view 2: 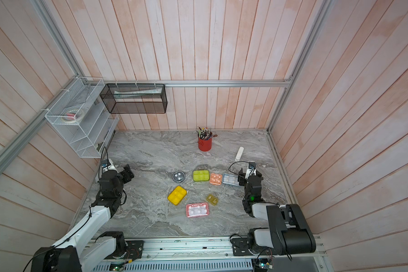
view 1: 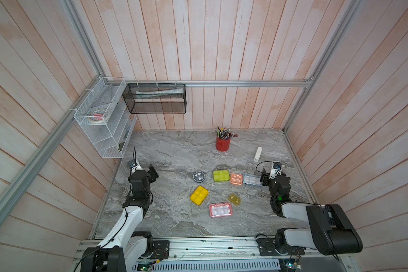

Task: Close pillboxes
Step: Reset both arms

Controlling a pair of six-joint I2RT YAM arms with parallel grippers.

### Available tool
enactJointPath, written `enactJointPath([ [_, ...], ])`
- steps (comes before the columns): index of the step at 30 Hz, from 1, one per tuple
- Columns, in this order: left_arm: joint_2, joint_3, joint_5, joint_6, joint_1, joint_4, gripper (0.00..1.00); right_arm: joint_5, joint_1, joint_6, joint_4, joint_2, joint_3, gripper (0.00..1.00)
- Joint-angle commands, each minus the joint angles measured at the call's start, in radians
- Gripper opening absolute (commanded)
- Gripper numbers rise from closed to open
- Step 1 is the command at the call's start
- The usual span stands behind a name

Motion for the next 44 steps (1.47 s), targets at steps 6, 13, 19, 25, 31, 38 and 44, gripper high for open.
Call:
enactJointPath([
  [6, 0.188, -0.166, 0.102, 0.188, 0.01, 0.582, 0.87, 0.009, -0.013, -0.038, 0.329, 0.135, 0.003, 0.74],
  [13, 0.353, -0.092, 0.203, 0.262, 0.013, 0.696, 0.87, -0.035, -0.052, -0.002, 0.325, 0.148, 0.009, 0.74],
  [19, 0.548, -0.208, 0.18, 0.256, 0.021, 1.11, 0.9, -0.098, -0.053, -0.033, 0.514, 0.189, -0.078, 0.73],
  [25, 0.523, -0.117, 0.101, 0.228, 0.016, 0.906, 1.0, -0.13, -0.08, 0.005, 0.395, 0.194, -0.014, 0.75],
  [31, 0.529, -0.112, 0.113, 0.244, 0.013, 0.904, 1.0, -0.203, -0.119, 0.032, 0.345, 0.189, 0.008, 0.81],
  [38, 0.534, -0.092, 0.153, 0.267, 0.007, 0.871, 1.0, -0.201, -0.119, 0.032, 0.347, 0.19, 0.008, 0.98],
  [44, 0.532, -0.097, 0.153, 0.267, 0.007, 0.878, 1.0, -0.201, -0.12, 0.032, 0.349, 0.191, 0.007, 0.98],
])
